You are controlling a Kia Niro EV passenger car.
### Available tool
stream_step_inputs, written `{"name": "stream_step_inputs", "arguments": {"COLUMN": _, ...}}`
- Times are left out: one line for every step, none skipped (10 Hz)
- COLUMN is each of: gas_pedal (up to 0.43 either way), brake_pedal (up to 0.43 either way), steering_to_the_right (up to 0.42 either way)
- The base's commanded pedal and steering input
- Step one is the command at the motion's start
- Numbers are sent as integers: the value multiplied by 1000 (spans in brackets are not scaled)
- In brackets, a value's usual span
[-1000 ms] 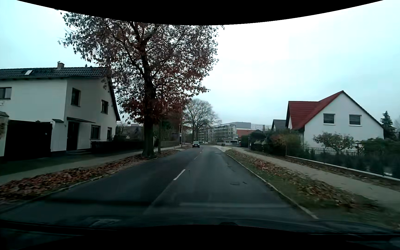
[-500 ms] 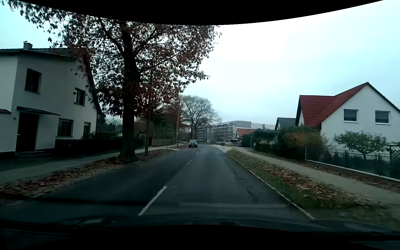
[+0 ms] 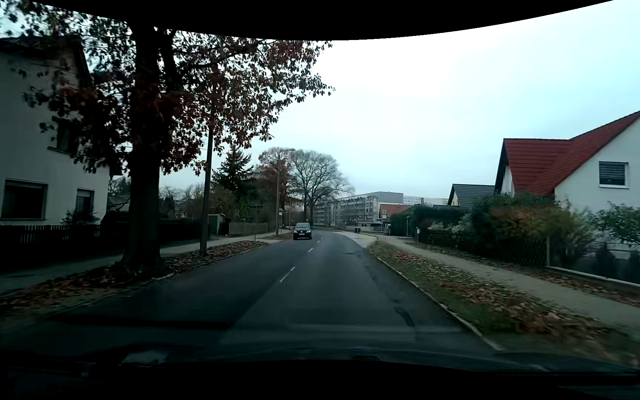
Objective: Follow the waypoints while adhering to traffic rules and regulations
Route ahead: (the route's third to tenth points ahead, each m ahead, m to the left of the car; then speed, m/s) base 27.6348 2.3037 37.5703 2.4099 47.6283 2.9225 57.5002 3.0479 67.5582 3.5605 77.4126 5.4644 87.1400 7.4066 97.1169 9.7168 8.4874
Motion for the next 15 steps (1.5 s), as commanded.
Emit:
{"name": "stream_step_inputs", "arguments": {"gas_pedal": 130, "brake_pedal": 0, "steering_to_the_right": -1}}
{"name": "stream_step_inputs", "arguments": {"gas_pedal": 130, "brake_pedal": 0, "steering_to_the_right": -2}}
{"name": "stream_step_inputs", "arguments": {"gas_pedal": 118, "brake_pedal": 0, "steering_to_the_right": -1}}
{"name": "stream_step_inputs", "arguments": {"gas_pedal": 118, "brake_pedal": 0, "steering_to_the_right": -1}}
{"name": "stream_step_inputs", "arguments": {"gas_pedal": 118, "brake_pedal": 0, "steering_to_the_right": -1}}
{"name": "stream_step_inputs", "arguments": {"gas_pedal": 118, "brake_pedal": 0, "steering_to_the_right": -1}}
{"name": "stream_step_inputs", "arguments": {"gas_pedal": 118, "brake_pedal": 0, "steering_to_the_right": -1}}
{"name": "stream_step_inputs", "arguments": {"gas_pedal": 118, "brake_pedal": 0, "steering_to_the_right": -1}}
{"name": "stream_step_inputs", "arguments": {"gas_pedal": 118, "brake_pedal": 0, "steering_to_the_right": -1}}
{"name": "stream_step_inputs", "arguments": {"gas_pedal": 118, "brake_pedal": 0, "steering_to_the_right": -1}}
{"name": "stream_step_inputs", "arguments": {"gas_pedal": 118, "brake_pedal": 0, "steering_to_the_right": -1}}
{"name": "stream_step_inputs", "arguments": {"gas_pedal": 118, "brake_pedal": 0, "steering_to_the_right": -1}}
{"name": "stream_step_inputs", "arguments": {"gas_pedal": 118, "brake_pedal": 0, "steering_to_the_right": -1}}
{"name": "stream_step_inputs", "arguments": {"gas_pedal": 118, "brake_pedal": 0, "steering_to_the_right": -1}}
{"name": "stream_step_inputs", "arguments": {"gas_pedal": 118, "brake_pedal": 0, "steering_to_the_right": -1}}
